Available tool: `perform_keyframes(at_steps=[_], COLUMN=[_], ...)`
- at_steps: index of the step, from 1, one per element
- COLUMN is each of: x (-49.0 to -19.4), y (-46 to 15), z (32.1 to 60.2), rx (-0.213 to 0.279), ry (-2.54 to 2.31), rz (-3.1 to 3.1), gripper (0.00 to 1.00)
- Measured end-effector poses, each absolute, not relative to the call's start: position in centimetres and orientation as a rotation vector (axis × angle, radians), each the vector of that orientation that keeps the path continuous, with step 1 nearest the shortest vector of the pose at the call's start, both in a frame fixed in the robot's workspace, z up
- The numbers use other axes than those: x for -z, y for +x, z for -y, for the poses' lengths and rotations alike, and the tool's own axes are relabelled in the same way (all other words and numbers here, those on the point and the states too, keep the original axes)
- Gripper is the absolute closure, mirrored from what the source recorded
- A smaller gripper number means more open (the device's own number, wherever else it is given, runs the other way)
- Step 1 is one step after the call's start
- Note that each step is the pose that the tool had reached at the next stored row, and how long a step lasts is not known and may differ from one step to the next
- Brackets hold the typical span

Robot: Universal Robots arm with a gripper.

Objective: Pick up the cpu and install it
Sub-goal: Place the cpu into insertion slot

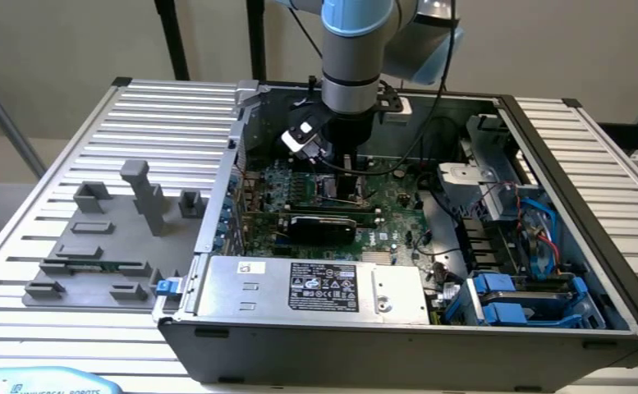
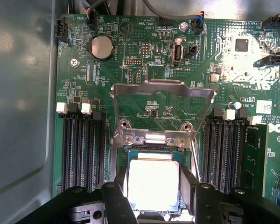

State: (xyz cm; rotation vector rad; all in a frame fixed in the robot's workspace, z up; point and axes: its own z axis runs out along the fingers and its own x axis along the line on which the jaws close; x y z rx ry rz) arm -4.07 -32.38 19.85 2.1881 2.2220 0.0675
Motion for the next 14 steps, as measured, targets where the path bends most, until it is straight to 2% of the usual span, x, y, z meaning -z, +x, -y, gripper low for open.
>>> perform_keyframes(at_steps=[14], x=[-19.84], y=[-4.07], z=[32.22], rx=[-0.052], ry=[2.182], rz=[-2.214], gripper=[0.46])
